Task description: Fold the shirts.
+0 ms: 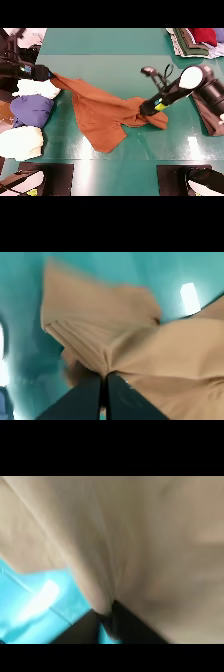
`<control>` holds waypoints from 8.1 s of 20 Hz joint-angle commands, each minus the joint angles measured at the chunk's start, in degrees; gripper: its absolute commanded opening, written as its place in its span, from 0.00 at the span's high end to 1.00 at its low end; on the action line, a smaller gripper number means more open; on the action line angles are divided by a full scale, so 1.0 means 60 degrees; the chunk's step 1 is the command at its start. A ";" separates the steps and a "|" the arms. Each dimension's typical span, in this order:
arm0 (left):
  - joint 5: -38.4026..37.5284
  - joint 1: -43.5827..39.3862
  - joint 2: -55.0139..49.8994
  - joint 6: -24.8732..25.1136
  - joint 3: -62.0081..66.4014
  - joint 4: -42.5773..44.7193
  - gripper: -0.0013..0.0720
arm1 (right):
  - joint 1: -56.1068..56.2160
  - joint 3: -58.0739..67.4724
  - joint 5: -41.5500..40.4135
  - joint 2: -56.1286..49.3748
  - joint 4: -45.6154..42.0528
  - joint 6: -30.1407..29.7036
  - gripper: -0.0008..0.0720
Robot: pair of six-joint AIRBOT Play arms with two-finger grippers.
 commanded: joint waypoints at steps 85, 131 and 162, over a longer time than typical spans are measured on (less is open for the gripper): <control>-0.0117 -0.0157 -0.5373 -0.0765 0.4178 -0.0809 0.21 | -0.6054 0.5242 -0.2339 -0.4728 0.1446 -0.1770 0.37; 0.0685 0.1144 0.0131 -0.0197 -0.4685 -0.1778 0.95 | -1.1205 -0.6925 0.0157 0.1989 0.1497 -0.2295 0.37; 0.0375 0.1147 0.2830 -0.1137 0.8659 -0.1829 0.95 | -0.8783 0.6655 -0.0856 0.3668 0.2211 -0.1566 0.97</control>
